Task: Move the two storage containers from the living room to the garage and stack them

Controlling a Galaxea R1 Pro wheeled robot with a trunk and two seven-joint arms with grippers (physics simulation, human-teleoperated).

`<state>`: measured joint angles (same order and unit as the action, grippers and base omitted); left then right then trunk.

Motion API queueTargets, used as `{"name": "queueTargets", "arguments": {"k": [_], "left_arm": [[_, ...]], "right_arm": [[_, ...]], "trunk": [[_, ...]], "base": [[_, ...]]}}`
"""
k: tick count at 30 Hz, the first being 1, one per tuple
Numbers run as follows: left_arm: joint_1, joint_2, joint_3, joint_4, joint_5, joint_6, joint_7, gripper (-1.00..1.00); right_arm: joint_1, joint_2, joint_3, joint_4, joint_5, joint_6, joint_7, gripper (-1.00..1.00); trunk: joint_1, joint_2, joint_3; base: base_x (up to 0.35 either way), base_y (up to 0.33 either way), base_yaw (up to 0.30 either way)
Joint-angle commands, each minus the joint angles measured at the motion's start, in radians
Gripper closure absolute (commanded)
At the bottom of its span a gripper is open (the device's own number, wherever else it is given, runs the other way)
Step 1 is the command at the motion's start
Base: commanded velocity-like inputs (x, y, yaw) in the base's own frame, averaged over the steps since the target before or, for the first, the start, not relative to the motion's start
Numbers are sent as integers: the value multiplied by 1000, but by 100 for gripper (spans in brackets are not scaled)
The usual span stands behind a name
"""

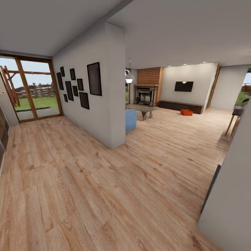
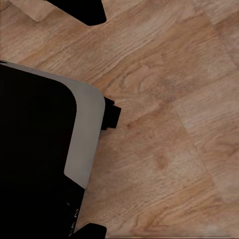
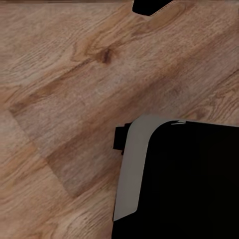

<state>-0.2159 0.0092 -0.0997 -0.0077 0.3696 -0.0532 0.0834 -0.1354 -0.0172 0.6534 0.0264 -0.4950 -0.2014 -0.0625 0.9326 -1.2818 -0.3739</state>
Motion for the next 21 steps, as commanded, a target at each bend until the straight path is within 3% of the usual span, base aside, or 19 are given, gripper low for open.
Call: {"name": "queueTargets", "arguments": {"k": [1, 21], "left_arm": [[0, 0, -8, 0, 8, -3, 2, -100], [0, 0, -8, 0, 9, -2, 2, -100]], "right_arm": [[-1, 1, 8, 3, -8, -4, -1, -100], [-1, -1, 8, 3, -7, -6, -2, -100]], "trunk": [[1, -1, -1], [1, -1, -1]], "base": [[323, 0, -205], [324, 0, -285]]}}
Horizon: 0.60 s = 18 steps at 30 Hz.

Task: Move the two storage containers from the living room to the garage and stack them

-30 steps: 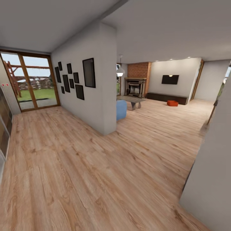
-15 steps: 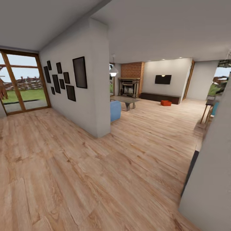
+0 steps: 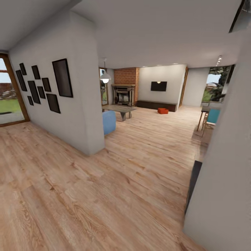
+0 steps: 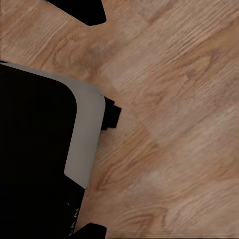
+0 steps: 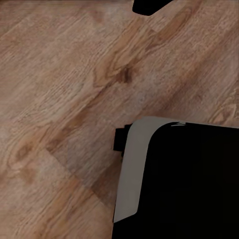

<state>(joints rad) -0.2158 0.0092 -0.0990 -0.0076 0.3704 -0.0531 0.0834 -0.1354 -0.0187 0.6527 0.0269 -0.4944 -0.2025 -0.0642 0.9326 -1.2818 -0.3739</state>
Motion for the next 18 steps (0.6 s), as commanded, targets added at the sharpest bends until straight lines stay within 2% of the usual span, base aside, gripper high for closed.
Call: {"name": "queueTargets", "arguments": {"k": [1, 18], "left_arm": [[0, 0, -8, 0, 8, -2, 3, -100], [0, 0, -9, 0, 9, -1, 3, -100]], "right_arm": [[-1, 1, 8, 3, -7, -5, 0, -100], [-1, -1, 16, 2, -4, 3, 9, -100]], "trunk": [[1, -1, -1], [1, -1, -1]], "base": [[325, 0, -150], [325, 0, -13]]}}
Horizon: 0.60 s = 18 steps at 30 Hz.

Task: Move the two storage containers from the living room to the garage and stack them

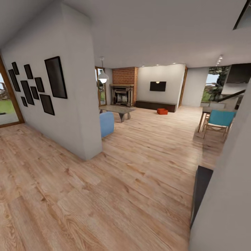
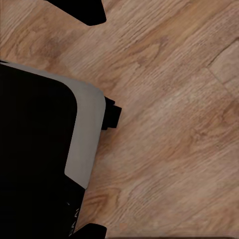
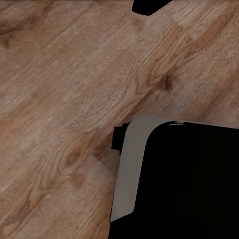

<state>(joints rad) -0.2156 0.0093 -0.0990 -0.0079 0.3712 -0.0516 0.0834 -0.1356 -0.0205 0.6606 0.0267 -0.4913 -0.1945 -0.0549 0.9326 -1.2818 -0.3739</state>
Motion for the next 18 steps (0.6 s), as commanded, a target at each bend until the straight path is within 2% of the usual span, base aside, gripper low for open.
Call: {"name": "queueTargets", "arguments": {"k": [1, 18], "left_arm": [[-1, 0, -8, 0, 8, -2, 2, -100], [-1, 0, -8, 0, 8, -4, 2, -100]], "right_arm": [[-1, 1, 8, 3, -7, -5, 0, -100], [-1, 10, 5, 2, -11, -2, -13, -100]], "trunk": [[1, -1, -1], [1, -1, -1]], "base": [[325, 0, 0], [325, 0, 0]]}}
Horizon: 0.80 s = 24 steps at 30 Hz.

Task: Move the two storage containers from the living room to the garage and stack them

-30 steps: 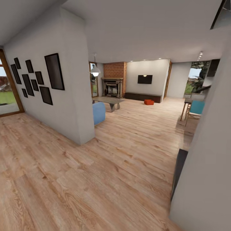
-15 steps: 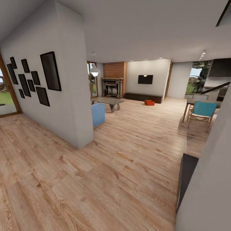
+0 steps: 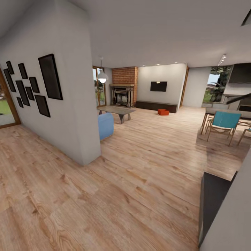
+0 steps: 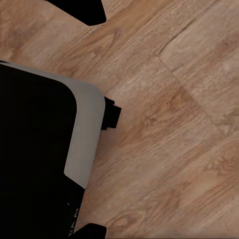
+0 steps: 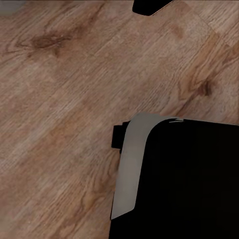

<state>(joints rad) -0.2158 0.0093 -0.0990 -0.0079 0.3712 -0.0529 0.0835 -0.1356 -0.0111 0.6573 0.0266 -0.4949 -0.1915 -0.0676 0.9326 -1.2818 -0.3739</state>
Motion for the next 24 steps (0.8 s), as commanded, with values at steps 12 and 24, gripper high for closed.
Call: {"name": "queueTargets", "arguments": {"k": [12, 24], "left_arm": [[-1, 0, -8, 0, 6, -3, 2, -100], [0, 0, -8, 0, 6, -7, 2, -100]], "right_arm": [[-1, 2, 8, 3, -7, -3, -1, -100], [-1, 2, 8, 3, -7, -3, -1, -100]], "trunk": [[1, -1, -1], [1, -1, -1]], "base": [[325, 0, 0], [325, 0, 0]]}}
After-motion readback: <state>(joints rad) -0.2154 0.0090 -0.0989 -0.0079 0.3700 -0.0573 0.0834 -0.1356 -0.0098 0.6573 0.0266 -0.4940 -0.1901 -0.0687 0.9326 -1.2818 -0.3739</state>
